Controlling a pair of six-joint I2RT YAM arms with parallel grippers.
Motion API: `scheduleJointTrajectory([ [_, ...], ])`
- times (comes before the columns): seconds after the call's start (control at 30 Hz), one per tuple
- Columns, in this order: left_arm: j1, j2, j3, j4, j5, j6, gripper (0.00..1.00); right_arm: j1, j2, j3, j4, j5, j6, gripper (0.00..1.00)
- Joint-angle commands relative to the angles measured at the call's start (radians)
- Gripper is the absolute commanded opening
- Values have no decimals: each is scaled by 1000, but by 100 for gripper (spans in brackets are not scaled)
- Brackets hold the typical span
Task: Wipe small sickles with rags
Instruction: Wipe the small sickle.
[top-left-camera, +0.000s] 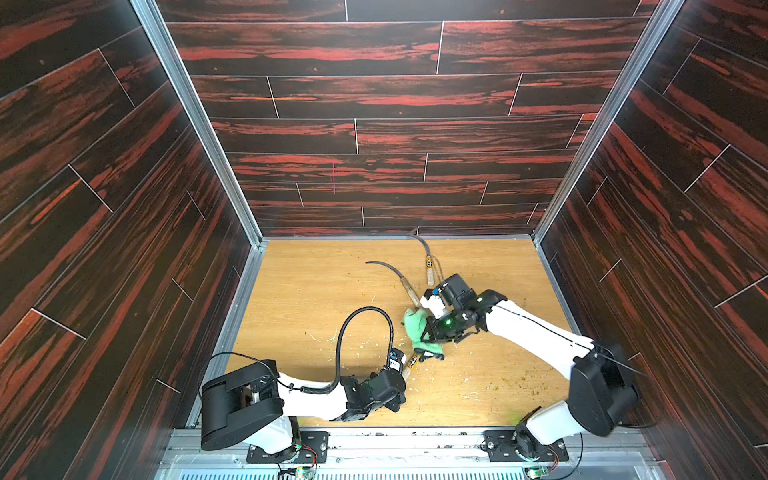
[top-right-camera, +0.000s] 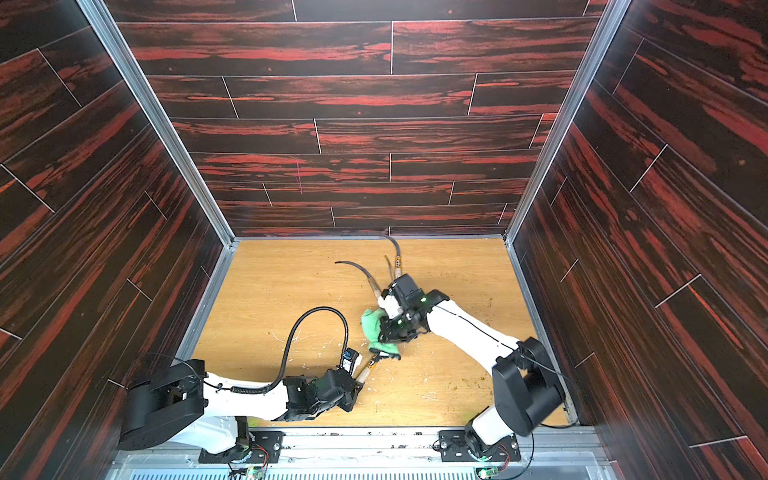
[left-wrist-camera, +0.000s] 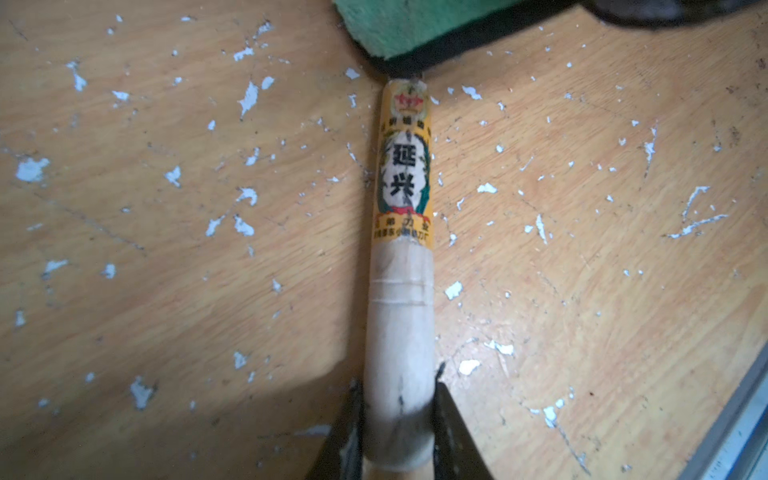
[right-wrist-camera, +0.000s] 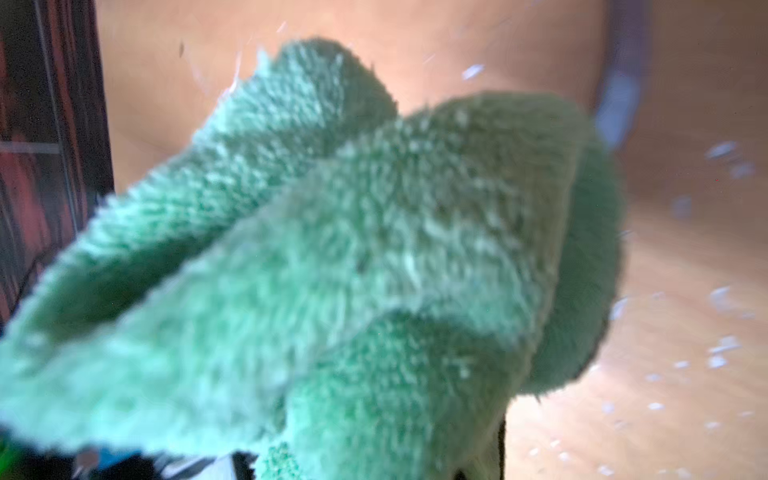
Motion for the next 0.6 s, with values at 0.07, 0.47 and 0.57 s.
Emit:
scheduleJointTrajectory([
  [0.07, -7, 21, -1, -70, 41, 10, 0, 90, 52, -106, 63, -40, 104, 0],
  [0.47, -8, 15, -30, -45, 46, -4, 0, 140, 336, -155, 283, -119, 183, 0],
  [0.57, -8, 13, -41, -42, 48, -10, 0, 80, 349, -177, 292, -113, 172, 0],
])
